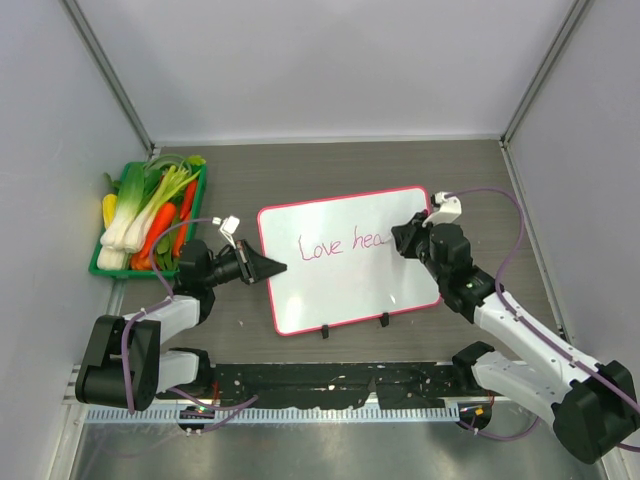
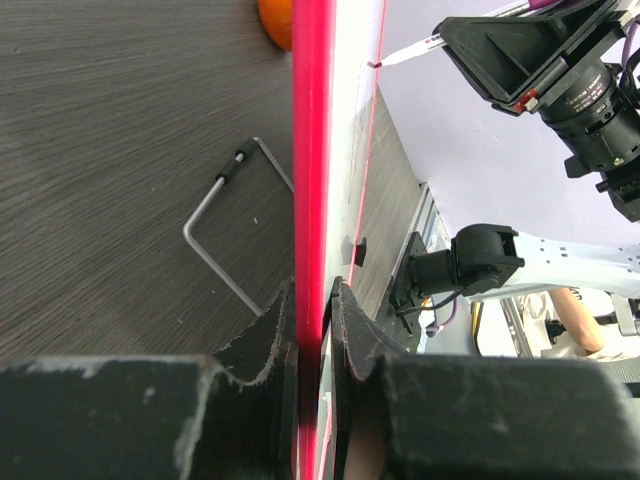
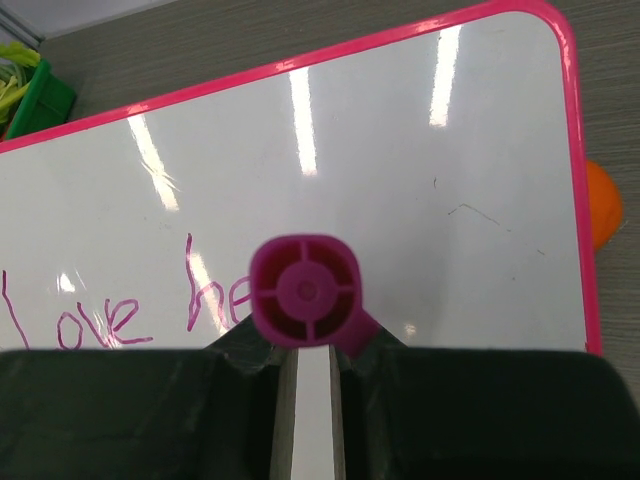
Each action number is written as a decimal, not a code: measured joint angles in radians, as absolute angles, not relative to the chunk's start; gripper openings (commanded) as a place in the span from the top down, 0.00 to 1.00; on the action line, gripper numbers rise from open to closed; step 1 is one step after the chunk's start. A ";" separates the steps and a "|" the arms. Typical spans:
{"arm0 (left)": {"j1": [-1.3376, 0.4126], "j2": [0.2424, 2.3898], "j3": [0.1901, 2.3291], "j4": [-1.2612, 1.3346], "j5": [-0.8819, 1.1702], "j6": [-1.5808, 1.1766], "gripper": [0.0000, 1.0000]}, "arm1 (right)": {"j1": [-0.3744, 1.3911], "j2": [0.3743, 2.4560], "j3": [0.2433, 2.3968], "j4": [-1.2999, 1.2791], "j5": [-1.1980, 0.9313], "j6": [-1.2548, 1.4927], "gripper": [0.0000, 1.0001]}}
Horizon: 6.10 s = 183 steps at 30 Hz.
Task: Write a sentence on the whiteboard
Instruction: Write on the whiteboard with the whiteboard.
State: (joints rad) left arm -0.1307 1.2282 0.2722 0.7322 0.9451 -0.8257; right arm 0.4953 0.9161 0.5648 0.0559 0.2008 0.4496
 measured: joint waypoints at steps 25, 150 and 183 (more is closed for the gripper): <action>-0.131 1.228 0.273 0.732 0.945 -0.824 1.00 | 0.480 0.996 0.677 0.065 0.301 0.448 0.99; -0.132 1.228 0.273 0.730 0.945 -0.822 1.00 | 0.454 0.988 0.641 0.059 0.287 0.422 0.99; -0.132 1.228 0.273 0.729 0.945 -0.822 1.00 | 0.454 0.909 0.574 0.017 0.241 0.447 0.99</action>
